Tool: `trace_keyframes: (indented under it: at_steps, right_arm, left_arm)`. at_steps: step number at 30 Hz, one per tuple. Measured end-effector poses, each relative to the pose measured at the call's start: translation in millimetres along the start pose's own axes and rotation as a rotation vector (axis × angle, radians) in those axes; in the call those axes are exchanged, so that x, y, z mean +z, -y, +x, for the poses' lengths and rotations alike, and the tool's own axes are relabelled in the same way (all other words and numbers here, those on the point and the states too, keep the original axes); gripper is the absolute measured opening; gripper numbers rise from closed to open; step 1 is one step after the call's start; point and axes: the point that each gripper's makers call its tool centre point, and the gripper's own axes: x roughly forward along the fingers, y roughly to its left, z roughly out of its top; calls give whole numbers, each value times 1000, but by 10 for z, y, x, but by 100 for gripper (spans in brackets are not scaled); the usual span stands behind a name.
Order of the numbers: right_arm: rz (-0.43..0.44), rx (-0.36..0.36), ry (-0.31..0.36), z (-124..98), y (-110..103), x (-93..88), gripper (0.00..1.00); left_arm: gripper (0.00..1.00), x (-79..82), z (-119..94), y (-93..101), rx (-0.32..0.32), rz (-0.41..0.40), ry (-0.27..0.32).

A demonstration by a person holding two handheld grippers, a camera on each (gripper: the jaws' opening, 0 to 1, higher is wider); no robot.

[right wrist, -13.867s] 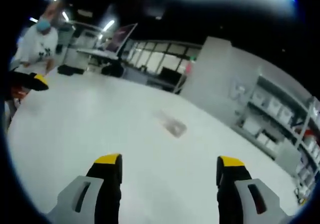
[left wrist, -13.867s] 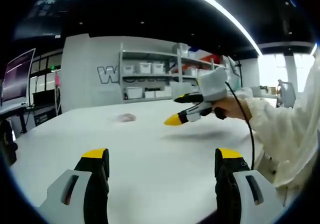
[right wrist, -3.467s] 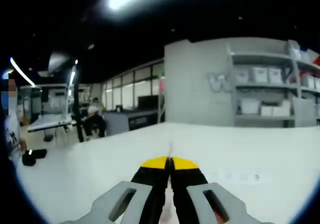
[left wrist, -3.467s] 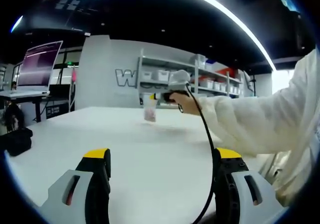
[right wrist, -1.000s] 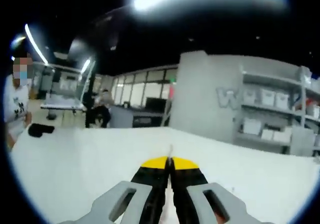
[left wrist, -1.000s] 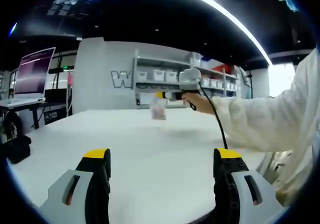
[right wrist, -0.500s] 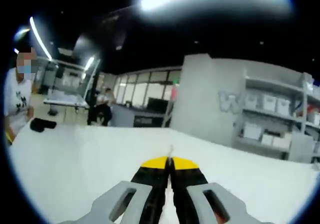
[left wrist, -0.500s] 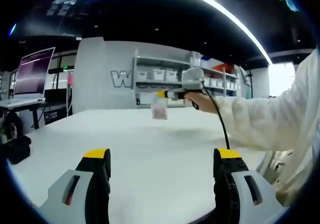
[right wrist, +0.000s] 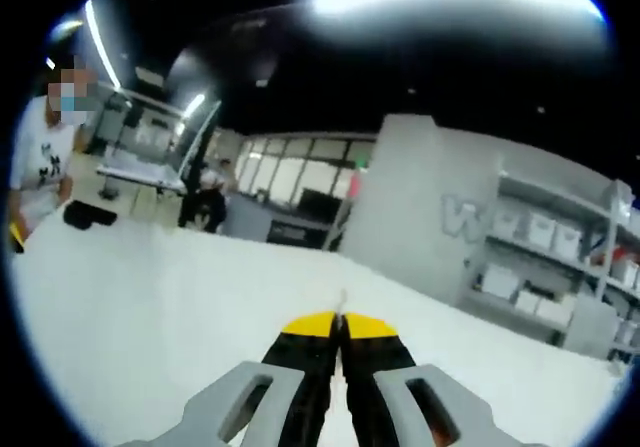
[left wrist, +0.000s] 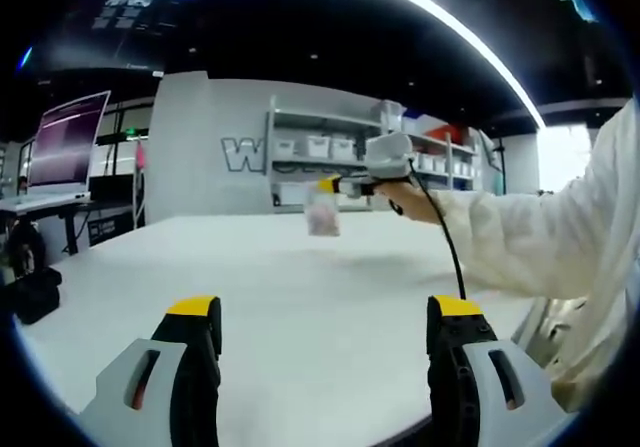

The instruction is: Open the resealable bag by pulling the two sides of the seal apart until the entire bag opening is separated and visibly accessible.

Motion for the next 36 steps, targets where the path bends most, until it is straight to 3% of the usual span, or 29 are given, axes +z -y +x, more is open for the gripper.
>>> trace_keyframes:
  at_steps: [4,19,30,36]
  right_arm:
    - [-10,6,5,-30,-13,27,0]
    - [-304,-27,-1,-124,-36,16,0]
    - [-291,-9,5,-200,-100,-15,0]
    - [-225,-13,7,-296,-80,-36,0]
  left_arm:
    - [84,5,4,18,-4,3,0]
    - [84,-1,8,27,-5,5,-4]
    - [84,7,20,55,-15,8,-4]
    - [83,13,13,37,-13,8,-2]
